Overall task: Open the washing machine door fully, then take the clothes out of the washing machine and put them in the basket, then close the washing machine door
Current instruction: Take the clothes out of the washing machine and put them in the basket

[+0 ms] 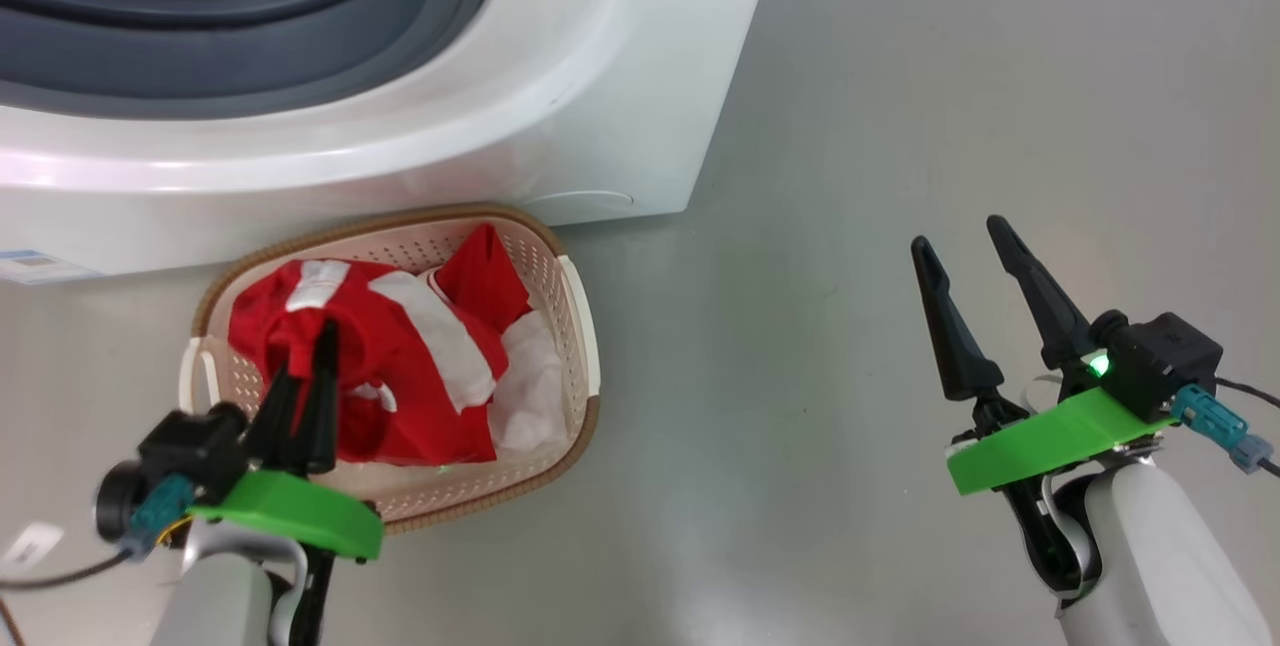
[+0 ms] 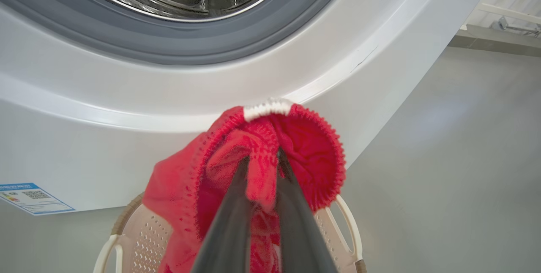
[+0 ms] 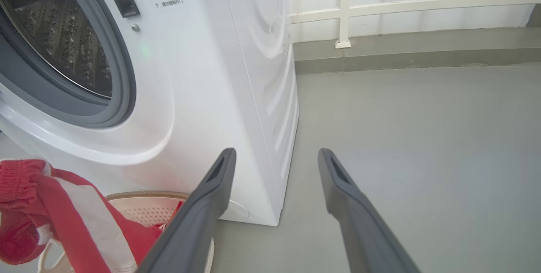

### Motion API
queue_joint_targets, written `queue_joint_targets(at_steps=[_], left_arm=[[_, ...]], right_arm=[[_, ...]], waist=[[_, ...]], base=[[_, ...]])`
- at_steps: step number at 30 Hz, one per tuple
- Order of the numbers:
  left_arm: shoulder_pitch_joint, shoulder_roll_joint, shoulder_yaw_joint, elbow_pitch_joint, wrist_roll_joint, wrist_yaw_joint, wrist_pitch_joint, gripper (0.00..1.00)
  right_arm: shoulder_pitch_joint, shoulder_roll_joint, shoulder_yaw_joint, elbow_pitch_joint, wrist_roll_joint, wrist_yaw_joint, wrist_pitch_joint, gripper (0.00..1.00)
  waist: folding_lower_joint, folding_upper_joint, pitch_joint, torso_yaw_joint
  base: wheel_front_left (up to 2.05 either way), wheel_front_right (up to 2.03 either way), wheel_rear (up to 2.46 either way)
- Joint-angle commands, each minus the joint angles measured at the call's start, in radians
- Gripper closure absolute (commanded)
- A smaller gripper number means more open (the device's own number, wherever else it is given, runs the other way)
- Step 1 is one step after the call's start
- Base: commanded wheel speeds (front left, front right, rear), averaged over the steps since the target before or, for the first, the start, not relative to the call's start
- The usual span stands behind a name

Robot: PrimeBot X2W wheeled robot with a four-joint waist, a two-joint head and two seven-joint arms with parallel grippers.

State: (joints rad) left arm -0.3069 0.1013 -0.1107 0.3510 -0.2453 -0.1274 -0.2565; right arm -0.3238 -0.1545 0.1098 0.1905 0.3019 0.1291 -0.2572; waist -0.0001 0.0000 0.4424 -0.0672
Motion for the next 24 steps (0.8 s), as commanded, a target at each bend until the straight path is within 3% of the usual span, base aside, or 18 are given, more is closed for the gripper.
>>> queue_joint_targets(at_steps=[1,14,24], left_arm=[[-0.032,0.025,0.021,0.008,-0.005,-0.003,-0.005,1.00],[-0.237,0.073,-0.106,0.412,-0.066,-0.003,-0.005,1.00],[-0.368,0.107,-0.202,0.644,-0.123,-0.003,-0.005,1.00]], right_arm=[[-0.009,0.006,0.017,-0.027,0.001,0.002,-0.005,0.00],[-0.052,0.033,0.027,-0.036,-0.002,0.002,-0.005,0.00],[-0.082,0.052,0.048,-0.044,-0.005,0.002,-0.005,0.00]], waist=[[0.0001,0.0000,0.015,-0.007],[0.0001,0.0000,0.106,-0.050],[0.0001,0.0000,0.183,-0.091]], base=[[0.00,0.00,0.00],[0.00,0.00,0.00],[0.00,0.00,0.00]])
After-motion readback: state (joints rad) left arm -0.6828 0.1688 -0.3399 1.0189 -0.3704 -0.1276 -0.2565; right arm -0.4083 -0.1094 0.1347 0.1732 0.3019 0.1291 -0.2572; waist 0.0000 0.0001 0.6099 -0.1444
